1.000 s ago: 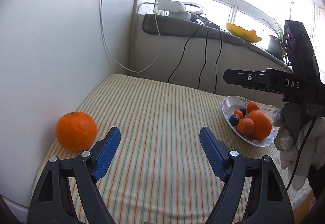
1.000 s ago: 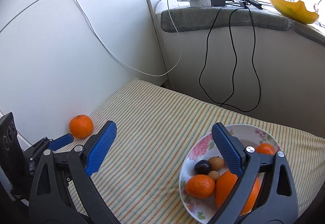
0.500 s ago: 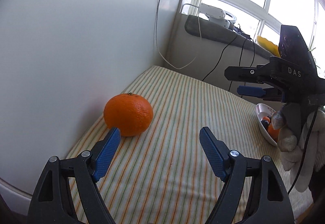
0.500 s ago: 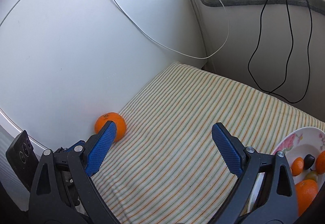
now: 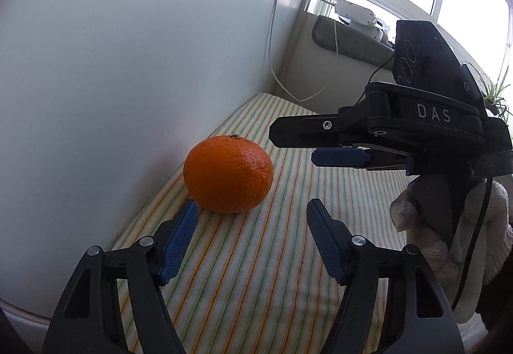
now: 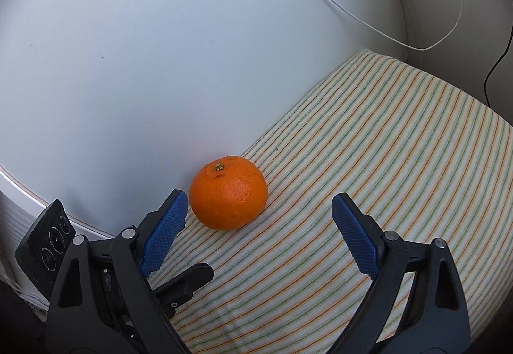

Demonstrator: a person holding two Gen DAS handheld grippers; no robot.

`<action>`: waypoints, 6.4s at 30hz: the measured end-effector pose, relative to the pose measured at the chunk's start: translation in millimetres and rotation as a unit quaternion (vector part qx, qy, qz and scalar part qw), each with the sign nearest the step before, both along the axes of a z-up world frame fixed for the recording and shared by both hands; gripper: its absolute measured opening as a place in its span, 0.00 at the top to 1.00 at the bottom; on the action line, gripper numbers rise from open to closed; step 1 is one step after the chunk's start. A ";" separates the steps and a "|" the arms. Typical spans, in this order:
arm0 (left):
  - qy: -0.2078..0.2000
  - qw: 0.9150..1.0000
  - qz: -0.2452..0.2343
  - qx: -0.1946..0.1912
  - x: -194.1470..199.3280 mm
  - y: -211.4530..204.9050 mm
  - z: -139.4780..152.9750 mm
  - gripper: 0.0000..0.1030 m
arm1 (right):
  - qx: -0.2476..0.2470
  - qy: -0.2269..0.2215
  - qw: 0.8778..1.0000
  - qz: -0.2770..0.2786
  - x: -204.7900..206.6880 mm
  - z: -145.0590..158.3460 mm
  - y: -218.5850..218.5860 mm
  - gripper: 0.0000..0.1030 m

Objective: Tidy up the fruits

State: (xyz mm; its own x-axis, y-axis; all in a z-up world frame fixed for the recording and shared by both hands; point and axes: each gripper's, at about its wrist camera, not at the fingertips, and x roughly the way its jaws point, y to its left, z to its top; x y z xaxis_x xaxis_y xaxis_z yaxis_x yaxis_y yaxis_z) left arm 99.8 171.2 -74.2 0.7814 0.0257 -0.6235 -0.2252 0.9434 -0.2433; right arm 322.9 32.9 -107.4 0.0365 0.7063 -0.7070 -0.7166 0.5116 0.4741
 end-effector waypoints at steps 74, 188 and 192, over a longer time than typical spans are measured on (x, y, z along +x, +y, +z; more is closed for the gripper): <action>-0.046 0.987 -0.148 0.040 51.4 -150.8 49.2 0.47 | 0.069 0.025 0.993 -0.089 -9.7 20.0 -155.6 0.33; -0.033 0.978 -0.197 0.054 23.1 -223.2 51.4 0.21 | -0.037 -0.278 0.872 -0.401 -156.0 81.7 -331.5 0.00; -0.037 0.978 -0.197 0.054 20.8 -223.1 53.4 0.21 | -0.038 -0.286 0.872 -0.395 -160.8 85.5 -326.8 0.00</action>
State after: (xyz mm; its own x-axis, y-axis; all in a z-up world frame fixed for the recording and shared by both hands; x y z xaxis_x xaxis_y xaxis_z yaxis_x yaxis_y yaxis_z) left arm 120.7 -51.9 -20.8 0.7871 -0.2242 -0.5747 0.1761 0.9745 -0.1391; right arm 162.0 -293.9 -21.9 0.8526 0.2539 -0.4568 -0.2352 0.9670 0.0985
